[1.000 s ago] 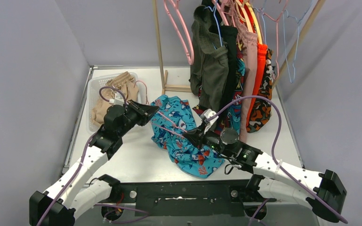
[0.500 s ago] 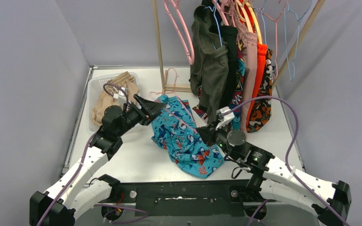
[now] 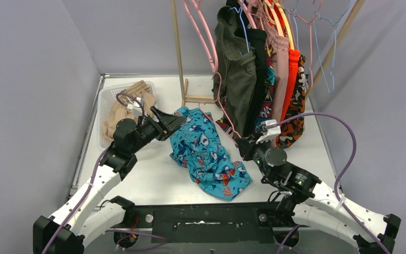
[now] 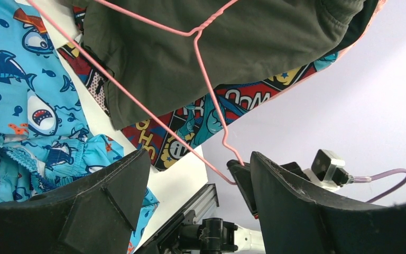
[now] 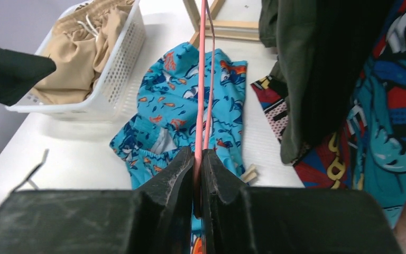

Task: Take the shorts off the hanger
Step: Place the hanger on the clothes rod.

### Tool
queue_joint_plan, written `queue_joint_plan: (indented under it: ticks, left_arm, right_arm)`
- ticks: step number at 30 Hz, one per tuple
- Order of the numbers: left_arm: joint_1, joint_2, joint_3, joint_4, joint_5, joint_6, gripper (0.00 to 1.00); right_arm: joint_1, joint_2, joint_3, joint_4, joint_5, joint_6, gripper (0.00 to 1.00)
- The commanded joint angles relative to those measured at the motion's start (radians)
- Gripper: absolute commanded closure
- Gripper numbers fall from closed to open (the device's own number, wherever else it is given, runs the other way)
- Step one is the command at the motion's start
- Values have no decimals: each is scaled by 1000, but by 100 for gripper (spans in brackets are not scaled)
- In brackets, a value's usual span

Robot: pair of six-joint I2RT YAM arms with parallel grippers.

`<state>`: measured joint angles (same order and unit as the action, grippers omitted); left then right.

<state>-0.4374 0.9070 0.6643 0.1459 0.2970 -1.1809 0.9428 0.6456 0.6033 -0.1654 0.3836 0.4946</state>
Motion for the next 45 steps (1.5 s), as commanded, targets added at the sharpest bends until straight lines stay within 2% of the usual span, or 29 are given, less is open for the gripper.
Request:
queue_joint_plan:
  ticks: [1, 8, 13, 18, 22, 32, 35, 40, 45]
  left_arm:
    - [5, -17, 44, 40, 13, 28, 31]
    - [5, -16, 63, -6, 4, 65, 31]
    - [6, -13, 56, -6, 1, 66, 31]
    - [6, -3, 44, -8, 8, 73, 31]
    - [6, 21, 32, -13, 51, 77, 31]
    - [6, 28, 7, -23, 77, 118, 31]
    - [2, 60, 10, -70, 76, 212, 31]
    - [-34, 121, 76, -268, 37, 410, 31]
    - [-57, 125, 82, -325, 11, 464, 31]
  right_arm:
    - [-2, 24, 121, 63, 99, -111, 100]
    - [-1, 104, 240, 114, 181, -292, 100]
    - [-1, 145, 294, 213, 225, -424, 100]
    - [-4, 185, 300, 434, 196, -543, 100]
    - [-20, 262, 384, 488, 197, -616, 100]
    - [-190, 418, 572, 473, 19, -554, 100]
    - [-197, 458, 616, 477, -19, -548, 100]
    - [-197, 491, 652, 486, -56, -524, 100]
    - [-196, 450, 600, 528, -62, -493, 100]
